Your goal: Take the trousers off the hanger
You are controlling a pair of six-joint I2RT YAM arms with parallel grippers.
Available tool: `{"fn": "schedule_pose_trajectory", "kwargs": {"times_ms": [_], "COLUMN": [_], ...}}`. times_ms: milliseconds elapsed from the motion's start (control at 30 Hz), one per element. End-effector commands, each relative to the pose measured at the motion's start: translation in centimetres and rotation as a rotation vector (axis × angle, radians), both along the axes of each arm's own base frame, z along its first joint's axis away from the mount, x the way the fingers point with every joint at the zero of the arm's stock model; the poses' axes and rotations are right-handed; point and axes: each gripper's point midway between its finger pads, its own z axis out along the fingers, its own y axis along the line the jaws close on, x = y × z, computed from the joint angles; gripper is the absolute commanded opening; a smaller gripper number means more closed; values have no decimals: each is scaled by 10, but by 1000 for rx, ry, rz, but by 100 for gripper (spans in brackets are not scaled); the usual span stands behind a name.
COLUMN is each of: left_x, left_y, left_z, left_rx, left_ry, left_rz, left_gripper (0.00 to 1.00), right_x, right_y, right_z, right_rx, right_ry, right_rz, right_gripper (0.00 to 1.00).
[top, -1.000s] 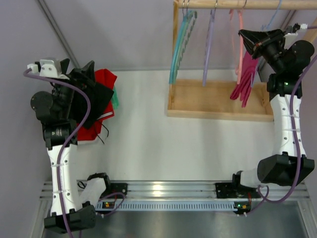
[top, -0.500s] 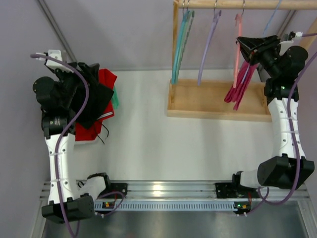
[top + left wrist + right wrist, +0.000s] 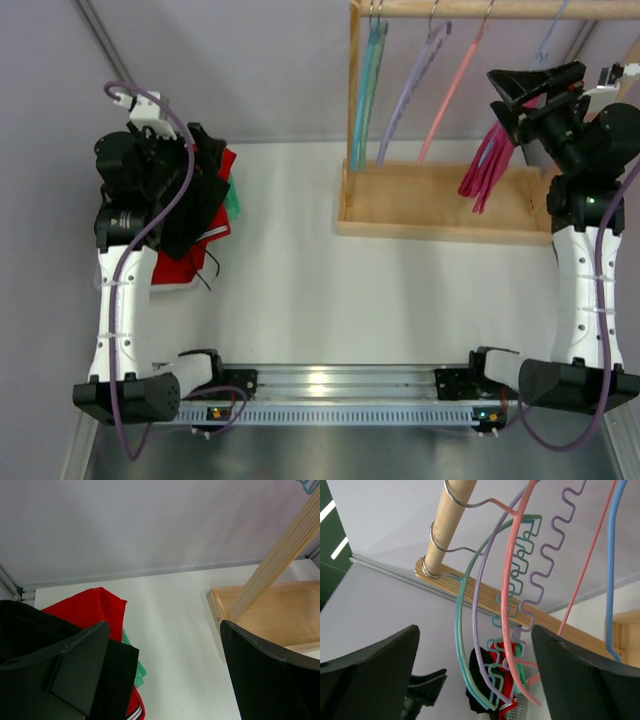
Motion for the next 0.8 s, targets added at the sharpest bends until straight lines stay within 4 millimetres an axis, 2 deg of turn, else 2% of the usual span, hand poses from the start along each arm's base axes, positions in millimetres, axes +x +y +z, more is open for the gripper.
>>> {"fn": "schedule_pose_trajectory", "kwargs": {"times_ms": [0,33,67,133,167,200,233,267,300,333,367,433,467,500,567,633,667,700,767], "left_x": [4,8,7,8,7,6,5,2,0,-1,-7,-12,-16,-20,-29,-32,-41,-43,-47], "left_y": [-11,-13,-31,-47,-67,-77,-86,-107,-119,-131,-151,-166,-178,-184,-198,-200,-203,-202,-191], "left_z": [12,11,11,4,5,3,3,0,-2,-9,-15,-25,-36,-43,-72,-102,-117,-126,-145], "left_rx": [37,41,49,79,95,122,126,164,192,208,219,231,243,249,272,315,341,341,352], "left_ry": [-21,-11,-2,24,24,23,24,19,19,43,54,82,115,134,211,287,336,366,419], "left_rz": [1,7,-40,-74,-124,-146,-155,-197,-225,-252,-306,-356,-393,-416,-459,-454,-471,-466,-418], "left_gripper": [98,98,98,98,98,98,98,98,98,98,98,98,98,98,98,98,98,98,98], "right_x": [-33,-43,-47,-60,-63,-69,-75,-79,-86,-92,-95,-112,-115,-117,-132,-142,-143,-142,-149], "right_y": [-5,-5,-5,-2,0,6,9,13,22,26,28,32,31,30,28,26,23,19,16], "right_z": [37,42,44,45,43,40,34,30,22,10,0,-23,-33,-46,-66,-90,-98,-115,-136], "right_rx": [-154,-181,-235,-282,-327,-358,-383,-428,-460,-487,-544,-607,-675,-700,-787,-838,-894,-912,-986], "right_ry": [-140,-160,-187,-209,-227,-239,-231,-245,-249,-218,-225,-200,-213,-192,-182,-153,-163,-128,-118], "right_rz": [-89,-100,-109,-104,-100,-61,-40,-17,50,86,108,156,159,167,180,187,183,183,204], "right_gripper": [99,100,99,99,99,99,99,99,99,99,99,99,99,99,99,99,99,99,99]}}
